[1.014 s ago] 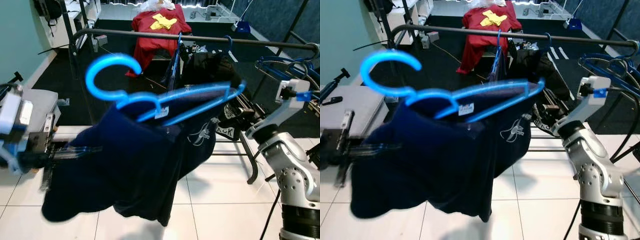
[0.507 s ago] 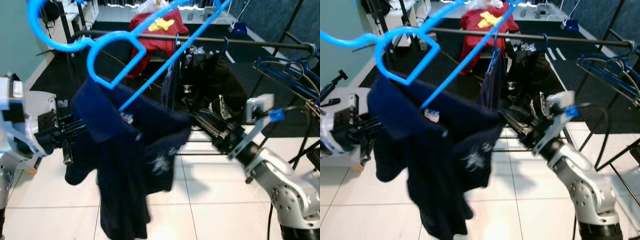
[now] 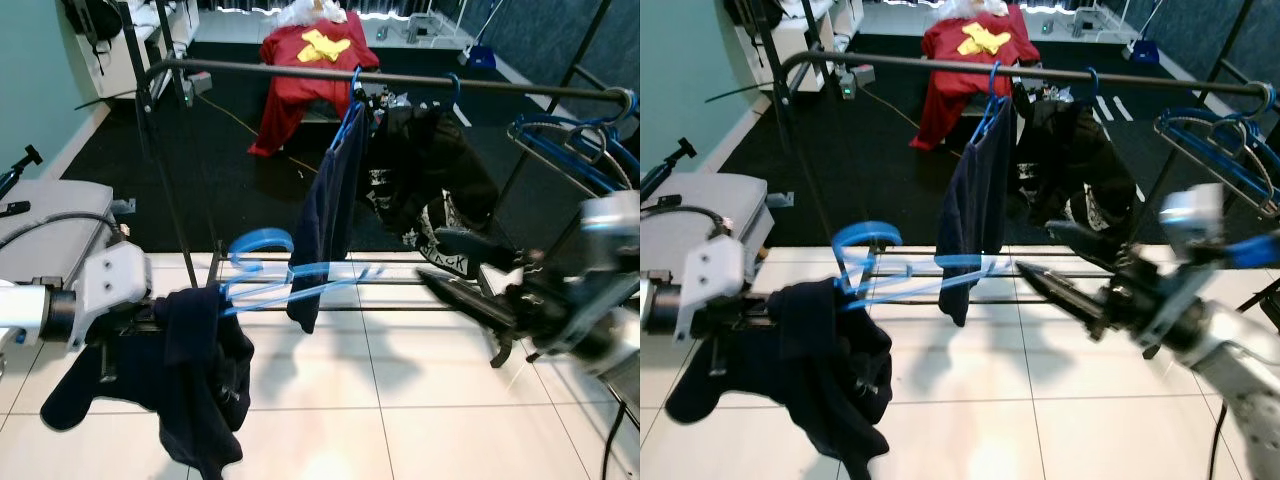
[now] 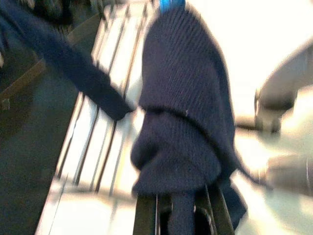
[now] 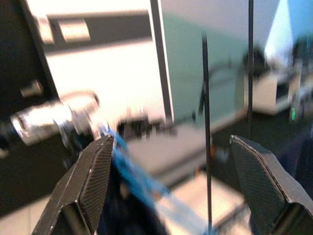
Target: Hang hanger
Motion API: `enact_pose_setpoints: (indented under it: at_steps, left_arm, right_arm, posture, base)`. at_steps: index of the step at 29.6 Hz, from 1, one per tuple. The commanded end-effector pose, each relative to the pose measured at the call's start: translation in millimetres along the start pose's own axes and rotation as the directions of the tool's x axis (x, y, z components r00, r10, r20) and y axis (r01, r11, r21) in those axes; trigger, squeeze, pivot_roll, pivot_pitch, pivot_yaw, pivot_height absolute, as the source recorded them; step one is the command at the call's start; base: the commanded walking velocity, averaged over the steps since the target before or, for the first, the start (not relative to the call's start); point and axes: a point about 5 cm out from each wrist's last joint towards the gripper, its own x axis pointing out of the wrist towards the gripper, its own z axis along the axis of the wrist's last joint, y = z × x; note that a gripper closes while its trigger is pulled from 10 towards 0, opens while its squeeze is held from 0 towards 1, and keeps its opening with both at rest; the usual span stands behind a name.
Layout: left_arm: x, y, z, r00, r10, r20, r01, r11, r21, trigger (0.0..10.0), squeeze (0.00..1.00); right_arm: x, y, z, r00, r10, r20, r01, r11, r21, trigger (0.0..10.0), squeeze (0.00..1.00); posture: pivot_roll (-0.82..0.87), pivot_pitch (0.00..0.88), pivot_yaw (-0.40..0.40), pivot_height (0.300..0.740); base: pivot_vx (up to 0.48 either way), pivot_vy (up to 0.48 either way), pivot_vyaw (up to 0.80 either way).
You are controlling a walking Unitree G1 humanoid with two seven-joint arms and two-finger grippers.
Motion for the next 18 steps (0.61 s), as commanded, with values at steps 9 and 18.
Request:
enact_pose_setpoints:
  at_steps: [9, 18]
  left_arm:
    - [7.8, 7.1, 20.4, 0.992, -0.124, 0.004, 0.122, 0.983, 0.136, 10.0, 0.00]
    - [28.5, 9.8, 61.1, 0.962, -0.247, 0.117, 0.205, 0.934, 0.293, 10.0, 0.00]
  right_arm:
    - [12.7, 21.4, -61.7, 0.869, 0.147, -0.473, -0.165, 0.986, 0.004, 10.0, 0.00]
    - [32.2, 39.6, -68.7, 0.793, 0.352, -0.497, -0.359, 0.929, 0.087, 10.0, 0.00]
  posture:
    - [0.05, 0.067, -0.030, 0.740]
    - [0.05, 0.056, -0.025, 0.740]
  base:
    - [0.000, 0.000, 0.00]
    - [0.000, 0.000, 0.00]
